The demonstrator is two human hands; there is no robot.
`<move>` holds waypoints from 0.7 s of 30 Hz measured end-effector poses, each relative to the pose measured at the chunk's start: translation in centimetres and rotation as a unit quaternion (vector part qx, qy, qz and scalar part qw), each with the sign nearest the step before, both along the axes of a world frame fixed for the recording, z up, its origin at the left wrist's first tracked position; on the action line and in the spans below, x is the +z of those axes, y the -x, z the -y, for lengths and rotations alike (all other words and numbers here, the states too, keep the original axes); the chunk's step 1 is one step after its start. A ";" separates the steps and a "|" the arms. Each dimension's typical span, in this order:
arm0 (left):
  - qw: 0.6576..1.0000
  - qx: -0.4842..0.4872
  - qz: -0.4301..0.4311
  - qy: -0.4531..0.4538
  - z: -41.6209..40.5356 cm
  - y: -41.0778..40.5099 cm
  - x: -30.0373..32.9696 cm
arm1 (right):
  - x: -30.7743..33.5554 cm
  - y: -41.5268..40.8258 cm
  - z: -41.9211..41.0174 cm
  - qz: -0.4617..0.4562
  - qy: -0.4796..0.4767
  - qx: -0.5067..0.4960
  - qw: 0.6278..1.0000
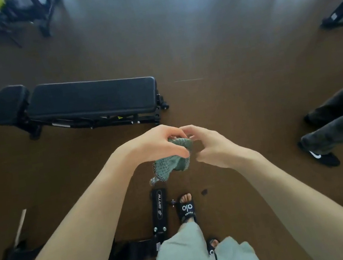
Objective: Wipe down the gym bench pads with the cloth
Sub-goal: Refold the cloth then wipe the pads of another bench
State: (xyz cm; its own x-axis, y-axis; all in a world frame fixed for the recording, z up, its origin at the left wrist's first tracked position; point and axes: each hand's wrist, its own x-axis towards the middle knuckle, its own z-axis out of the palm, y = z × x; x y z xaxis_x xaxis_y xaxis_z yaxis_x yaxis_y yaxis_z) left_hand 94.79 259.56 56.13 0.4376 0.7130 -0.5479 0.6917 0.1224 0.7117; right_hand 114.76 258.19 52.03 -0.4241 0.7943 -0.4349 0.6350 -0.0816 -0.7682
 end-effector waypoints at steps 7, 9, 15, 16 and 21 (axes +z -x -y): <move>0.993 -0.021 -0.069 -0.092 -6.8 2.6 1.4 | -0.2 1.7 -6.5 0.030 -0.065 0.033 0.997; 0.988 -0.024 -0.097 -0.119 -8.4 3.1 1.2 | -0.2 1.8 -8.4 0.069 -0.116 0.043 0.990; 0.935 -0.004 -0.187 -0.300 -12.6 2.2 0.2 | -1.8 1.8 -15.6 0.120 -0.004 -0.012 0.993; 0.928 -0.010 -0.192 -0.320 -13.2 1.7 -0.1 | -2.5 1.7 -16.9 0.093 0.055 -0.040 0.993; 0.911 -0.043 -0.219 -0.345 -14.2 -2.3 -3.1 | -3.9 0.4 -22.7 -0.188 0.348 -0.214 0.893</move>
